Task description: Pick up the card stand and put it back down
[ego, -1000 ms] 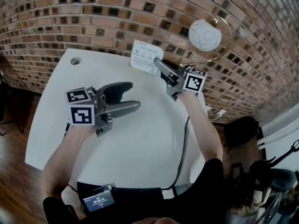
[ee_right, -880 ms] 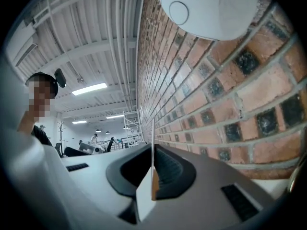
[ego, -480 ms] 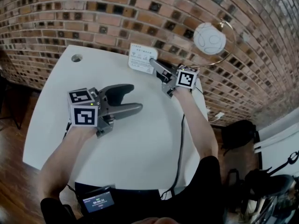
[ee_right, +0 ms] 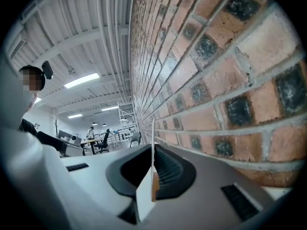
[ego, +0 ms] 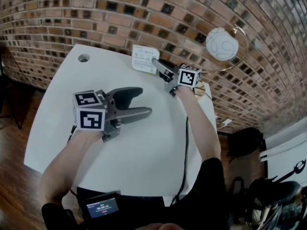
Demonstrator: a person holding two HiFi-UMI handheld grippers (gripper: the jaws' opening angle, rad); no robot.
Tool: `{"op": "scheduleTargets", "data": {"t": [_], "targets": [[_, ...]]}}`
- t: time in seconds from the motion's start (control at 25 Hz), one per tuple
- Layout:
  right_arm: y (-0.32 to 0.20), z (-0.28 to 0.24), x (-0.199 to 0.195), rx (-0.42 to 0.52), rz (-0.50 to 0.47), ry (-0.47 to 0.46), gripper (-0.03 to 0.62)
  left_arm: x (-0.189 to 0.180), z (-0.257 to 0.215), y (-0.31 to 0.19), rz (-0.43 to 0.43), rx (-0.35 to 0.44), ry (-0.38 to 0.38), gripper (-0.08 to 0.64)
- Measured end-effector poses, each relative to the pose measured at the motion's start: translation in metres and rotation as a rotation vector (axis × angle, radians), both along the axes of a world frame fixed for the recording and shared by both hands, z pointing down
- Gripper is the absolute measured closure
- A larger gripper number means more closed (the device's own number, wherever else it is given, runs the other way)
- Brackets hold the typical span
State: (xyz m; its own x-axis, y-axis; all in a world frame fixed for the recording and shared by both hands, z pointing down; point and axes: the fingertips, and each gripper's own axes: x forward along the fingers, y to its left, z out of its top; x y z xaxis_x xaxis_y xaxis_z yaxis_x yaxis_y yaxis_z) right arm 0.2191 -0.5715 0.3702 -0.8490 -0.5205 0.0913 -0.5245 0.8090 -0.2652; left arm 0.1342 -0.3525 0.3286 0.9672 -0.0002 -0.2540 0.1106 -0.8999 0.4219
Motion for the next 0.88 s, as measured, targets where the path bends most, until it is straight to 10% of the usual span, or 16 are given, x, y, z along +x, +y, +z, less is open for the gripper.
{"op": "scheduleTargets", "data": {"t": [0.88], "targets": [[-0.023,0.034,0.029,-0.034,0.121,0.175,0.481,-0.002,0.006,-0.006,-0.005,-0.051,0.000,0.189]]}}
